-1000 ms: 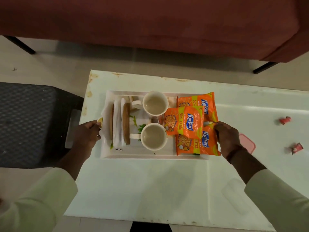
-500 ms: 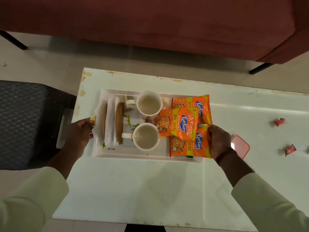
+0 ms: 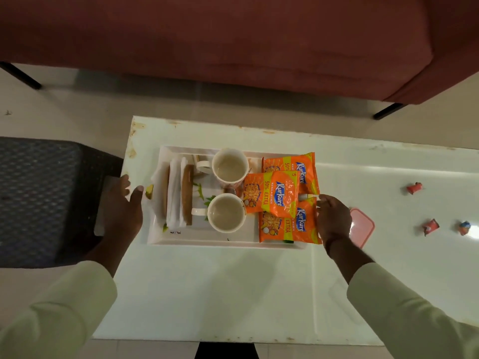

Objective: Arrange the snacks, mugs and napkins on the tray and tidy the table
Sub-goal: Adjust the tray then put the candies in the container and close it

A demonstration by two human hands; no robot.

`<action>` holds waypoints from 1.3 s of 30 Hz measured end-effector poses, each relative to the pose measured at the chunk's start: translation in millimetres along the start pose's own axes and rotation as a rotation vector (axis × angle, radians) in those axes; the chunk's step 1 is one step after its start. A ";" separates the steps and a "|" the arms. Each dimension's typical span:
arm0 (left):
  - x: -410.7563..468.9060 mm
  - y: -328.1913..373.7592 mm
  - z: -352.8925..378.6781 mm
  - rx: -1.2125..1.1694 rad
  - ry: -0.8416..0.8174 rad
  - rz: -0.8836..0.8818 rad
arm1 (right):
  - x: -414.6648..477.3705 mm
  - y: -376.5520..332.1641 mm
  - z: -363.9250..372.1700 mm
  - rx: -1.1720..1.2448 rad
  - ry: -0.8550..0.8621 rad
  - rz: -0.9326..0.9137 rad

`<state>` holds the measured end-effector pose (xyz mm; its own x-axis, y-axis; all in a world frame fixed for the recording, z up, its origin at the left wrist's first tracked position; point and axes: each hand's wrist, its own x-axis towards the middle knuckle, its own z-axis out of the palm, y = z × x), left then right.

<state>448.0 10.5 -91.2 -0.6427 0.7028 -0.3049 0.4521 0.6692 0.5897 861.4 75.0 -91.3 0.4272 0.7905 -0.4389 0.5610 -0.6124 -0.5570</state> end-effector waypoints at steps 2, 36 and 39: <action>-18.2 15.0 -19.9 0.147 0.090 0.196 | -22.3 -6.5 -16.0 -0.135 0.133 -0.178; -275.7 132.2 -153.0 0.527 -0.270 0.837 | -285.7 -41.9 -179.2 -0.566 0.046 -0.627; -282.0 137.4 -149.7 0.542 -0.261 0.830 | -281.9 -34.2 -190.3 -0.555 0.037 -0.641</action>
<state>598.8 -131.8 187.8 0.1251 0.9813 -0.1461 0.9535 -0.0782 0.2911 856.7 -125.3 185.6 -0.0747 0.9890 -0.1280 0.9651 0.0394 -0.2590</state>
